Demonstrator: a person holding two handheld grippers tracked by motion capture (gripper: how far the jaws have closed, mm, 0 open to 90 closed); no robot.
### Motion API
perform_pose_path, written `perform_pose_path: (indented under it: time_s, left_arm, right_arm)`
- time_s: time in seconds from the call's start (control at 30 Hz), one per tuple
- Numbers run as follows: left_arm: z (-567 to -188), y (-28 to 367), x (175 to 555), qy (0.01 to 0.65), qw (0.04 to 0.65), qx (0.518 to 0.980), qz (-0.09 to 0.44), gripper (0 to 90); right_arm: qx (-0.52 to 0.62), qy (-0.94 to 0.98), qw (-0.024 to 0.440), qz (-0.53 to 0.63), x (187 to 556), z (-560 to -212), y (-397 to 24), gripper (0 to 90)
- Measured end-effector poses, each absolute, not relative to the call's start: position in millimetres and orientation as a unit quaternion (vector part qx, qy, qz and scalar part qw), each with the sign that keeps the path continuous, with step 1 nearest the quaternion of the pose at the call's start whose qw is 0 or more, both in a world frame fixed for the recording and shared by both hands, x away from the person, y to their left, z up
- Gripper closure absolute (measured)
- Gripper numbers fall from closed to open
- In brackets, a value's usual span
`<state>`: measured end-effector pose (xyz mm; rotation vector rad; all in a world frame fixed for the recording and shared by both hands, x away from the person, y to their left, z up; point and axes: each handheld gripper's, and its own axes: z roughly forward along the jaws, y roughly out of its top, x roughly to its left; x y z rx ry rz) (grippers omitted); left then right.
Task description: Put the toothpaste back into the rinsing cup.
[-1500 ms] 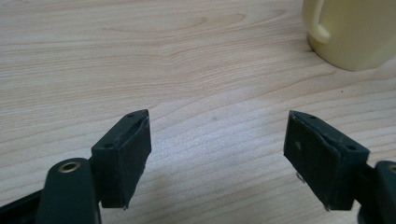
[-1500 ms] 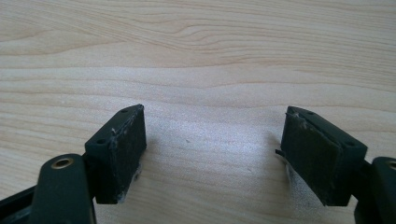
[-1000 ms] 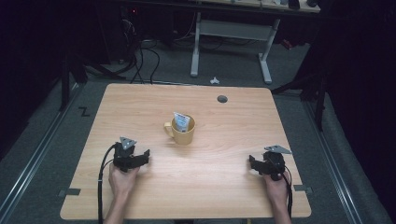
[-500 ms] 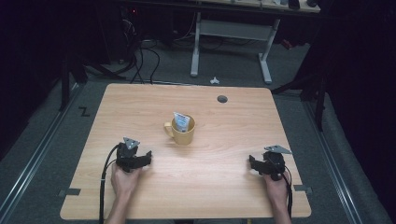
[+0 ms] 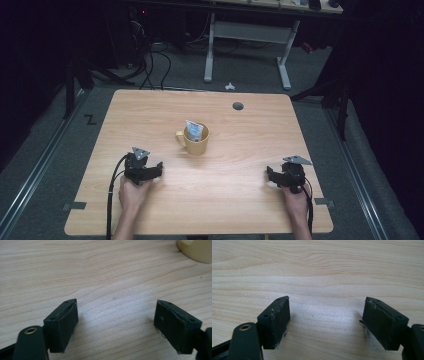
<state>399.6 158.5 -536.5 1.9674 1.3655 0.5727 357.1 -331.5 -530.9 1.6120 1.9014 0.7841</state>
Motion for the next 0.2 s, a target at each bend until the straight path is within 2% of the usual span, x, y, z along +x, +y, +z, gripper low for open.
perform_pose_path:
  time_s: [0.2]
  left_arm:
    - [-536.4,158.2,399.4,0.523,0.332,0.754,0.219,17.9]
  right_arm:
    - [0.595,0.703,0.261,0.289,357.3,-530.9,-331.7,22.0]
